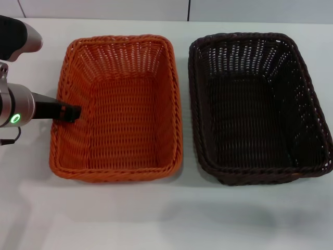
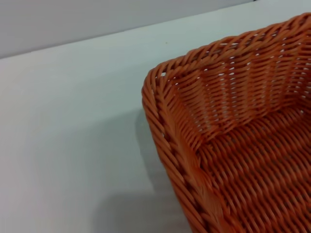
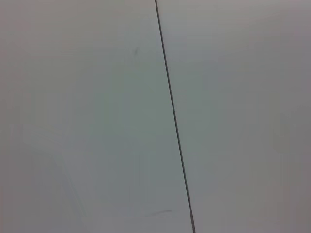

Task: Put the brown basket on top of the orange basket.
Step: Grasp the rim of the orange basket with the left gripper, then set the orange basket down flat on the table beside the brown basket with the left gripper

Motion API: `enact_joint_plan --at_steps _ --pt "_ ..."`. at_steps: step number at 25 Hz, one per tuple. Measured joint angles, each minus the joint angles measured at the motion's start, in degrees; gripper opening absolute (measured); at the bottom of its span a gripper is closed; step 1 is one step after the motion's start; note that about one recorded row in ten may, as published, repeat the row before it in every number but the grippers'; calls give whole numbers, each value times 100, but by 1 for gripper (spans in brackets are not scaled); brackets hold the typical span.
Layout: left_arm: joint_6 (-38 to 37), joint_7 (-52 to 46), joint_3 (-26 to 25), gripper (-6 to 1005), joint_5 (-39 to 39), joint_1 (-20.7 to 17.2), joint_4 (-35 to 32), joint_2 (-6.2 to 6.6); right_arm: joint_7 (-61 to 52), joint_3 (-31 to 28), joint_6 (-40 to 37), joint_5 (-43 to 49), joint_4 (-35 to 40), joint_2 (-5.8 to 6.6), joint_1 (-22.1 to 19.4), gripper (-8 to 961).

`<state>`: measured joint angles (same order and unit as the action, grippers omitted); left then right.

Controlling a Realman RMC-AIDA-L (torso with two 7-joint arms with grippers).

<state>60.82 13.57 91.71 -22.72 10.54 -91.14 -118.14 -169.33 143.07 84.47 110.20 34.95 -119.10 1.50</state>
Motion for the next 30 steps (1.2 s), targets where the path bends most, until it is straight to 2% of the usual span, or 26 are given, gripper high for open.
enact_joint_plan --at_steps 6,9,10,11,12,14,15,16,20,25,30 --pt "57 684 -156 372 -77 108 2 2 2 2 5 49 14 2 1 820" --pt "160 1544 -671 310 -304 455 144 1 4 2 7 50 25 13 11 820" --pt "263 2222 -1242 307 -710 741 305 2 4 1 9 51 26 16 13 820" --pt "263 2222 -1242 303 -710 741 305 2 5 2 13 52 27 18 16 820" --pt "336 2583 -1520 300 -951 890 382 2 5 2 15 54 29 21 19 820" --pt "560 3268 -2153 284 -1333 1249 581 13 6 1 19 59 29 26 19 820" --pt "856 3834 -2699 276 -1543 1611 799 27 6 1 23 62 30 27 16 820" --pt "856 3834 -2699 268 -1543 1611 799 27 6 1 23 62 30 27 16 820" --pt "1389 4865 -3681 220 -1664 2455 1451 58 6 1 36 64 54 27 19 819" --pt "1741 5813 -4101 184 -1687 3166 2183 142 7 -1 42 86 109 27 19 819" --pt "1911 6364 -4111 196 -1696 3386 2301 157 8 -7 96 216 131 27 10 819"
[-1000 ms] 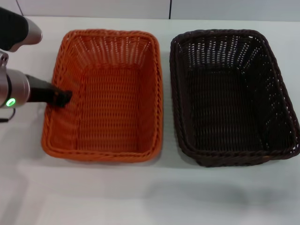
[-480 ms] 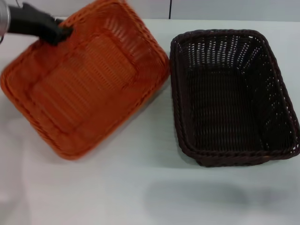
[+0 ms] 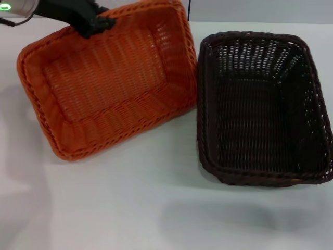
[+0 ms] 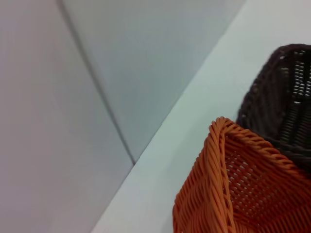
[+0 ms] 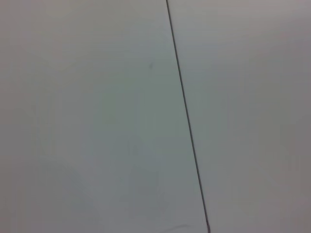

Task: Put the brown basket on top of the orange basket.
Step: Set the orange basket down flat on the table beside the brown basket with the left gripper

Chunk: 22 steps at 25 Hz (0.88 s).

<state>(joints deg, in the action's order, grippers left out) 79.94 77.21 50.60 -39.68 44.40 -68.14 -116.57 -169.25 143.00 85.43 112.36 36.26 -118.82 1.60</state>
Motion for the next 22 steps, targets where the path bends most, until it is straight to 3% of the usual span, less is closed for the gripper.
enact_joint_plan --at_steps 11,22 --pt "247 1169 -131 222 -16 354 68 -52 9 8 4 58 4 0 -7 820" --pt "-189 1756 -88 249 82 805 825 -117 19 8 -8 144 0 0 23 820"
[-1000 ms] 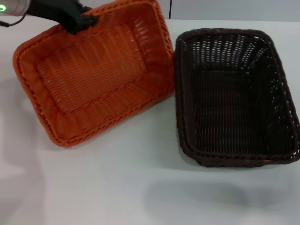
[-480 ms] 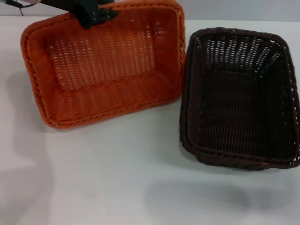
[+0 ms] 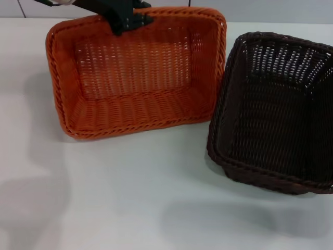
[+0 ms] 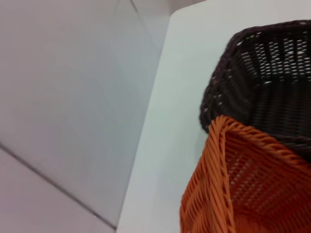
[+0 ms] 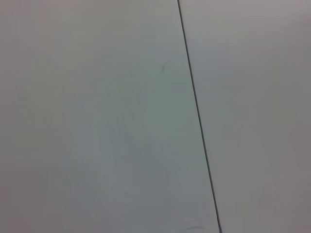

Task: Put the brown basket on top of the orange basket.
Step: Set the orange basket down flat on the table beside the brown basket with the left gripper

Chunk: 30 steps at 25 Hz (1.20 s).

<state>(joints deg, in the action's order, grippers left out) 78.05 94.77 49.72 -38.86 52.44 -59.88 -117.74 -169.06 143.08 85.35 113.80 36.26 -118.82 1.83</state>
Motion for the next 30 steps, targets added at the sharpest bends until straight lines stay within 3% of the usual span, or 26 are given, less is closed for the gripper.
enact_joint_plan --at_steps 9,17,23,25,30 --pt "-1428 -217 270 271 198 38 598 -64 -1 0 -33 2 -3 0 29 819" --pt "-1970 -211 711 290 404 26 840 -68 -1 0 -45 114 37 0 68 819" --pt "-2881 -190 932 520 351 -4 895 -83 -1 7 -61 182 56 0 107 819" --pt "-3188 -193 1103 730 344 -23 969 -90 -1 14 -96 209 56 0 120 819" --pt "-3694 -241 1545 737 66 -259 866 -111 -2 17 -172 226 51 0 134 819"
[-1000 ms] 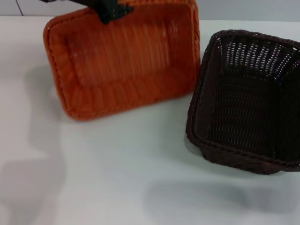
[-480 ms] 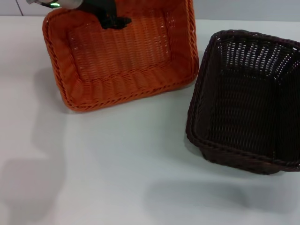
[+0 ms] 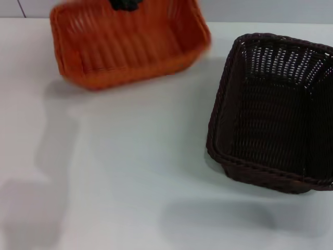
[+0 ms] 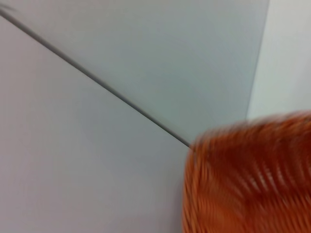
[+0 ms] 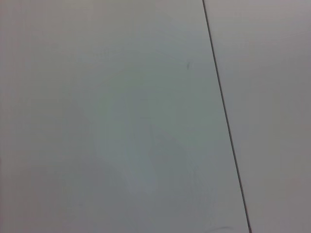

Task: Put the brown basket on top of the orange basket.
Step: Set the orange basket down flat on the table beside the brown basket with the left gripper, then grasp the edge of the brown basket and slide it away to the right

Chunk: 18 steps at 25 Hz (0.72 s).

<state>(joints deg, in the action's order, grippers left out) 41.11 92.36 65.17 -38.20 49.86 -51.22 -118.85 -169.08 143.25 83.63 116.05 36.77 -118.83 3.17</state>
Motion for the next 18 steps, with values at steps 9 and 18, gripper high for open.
enact_joint_plan --at_steps 9,18 --pt "-4148 2 2008 741 -1261 -1832 -1795 53 -1 -12 -89 0 -40 0 23 820" --pt "-9138 -3202 3099 743 -398 -3323 -1580 73 -11 -1 -159 6 -17 7 132 820"
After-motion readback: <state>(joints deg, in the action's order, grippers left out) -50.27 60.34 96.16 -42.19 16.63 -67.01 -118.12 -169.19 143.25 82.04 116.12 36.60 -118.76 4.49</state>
